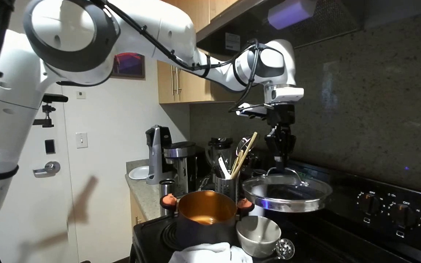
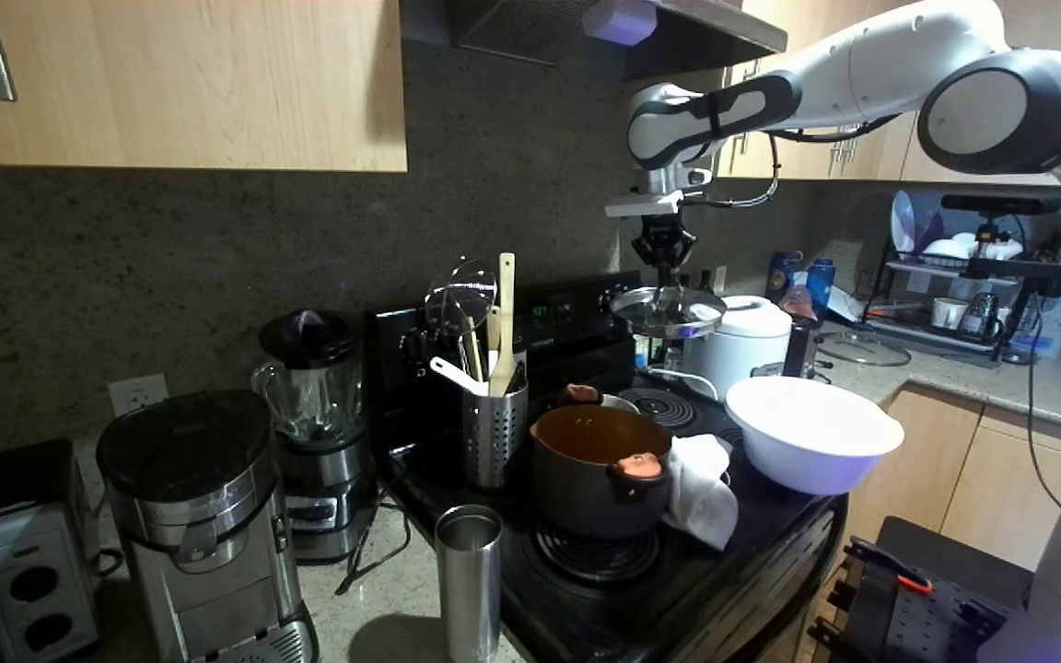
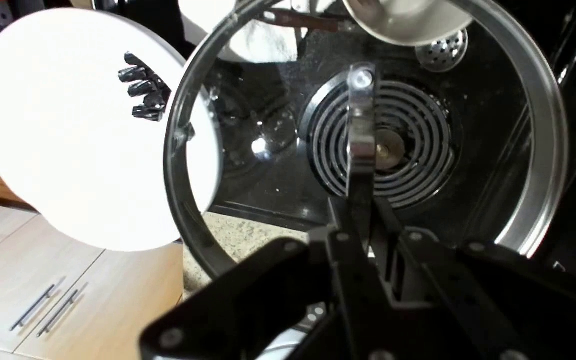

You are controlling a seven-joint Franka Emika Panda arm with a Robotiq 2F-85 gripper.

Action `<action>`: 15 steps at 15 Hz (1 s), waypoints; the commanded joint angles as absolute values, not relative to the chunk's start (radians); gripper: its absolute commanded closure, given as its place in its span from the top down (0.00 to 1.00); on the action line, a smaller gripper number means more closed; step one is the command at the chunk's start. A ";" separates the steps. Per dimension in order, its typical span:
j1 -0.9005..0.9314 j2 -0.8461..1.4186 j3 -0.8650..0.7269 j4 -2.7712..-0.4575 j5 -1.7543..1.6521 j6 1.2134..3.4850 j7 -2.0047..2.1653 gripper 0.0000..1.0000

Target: Put the lid on the pot

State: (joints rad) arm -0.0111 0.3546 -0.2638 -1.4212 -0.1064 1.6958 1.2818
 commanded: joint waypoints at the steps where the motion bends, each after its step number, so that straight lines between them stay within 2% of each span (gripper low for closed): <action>1: 0.008 0.183 -0.201 -1.651 -0.158 1.759 1.289 0.07; 7: 0.012 0.063 -0.108 -1.889 -0.128 1.891 1.292 0.06; 15: 0.022 -0.012 -0.022 -2.056 -0.062 1.990 1.271 0.07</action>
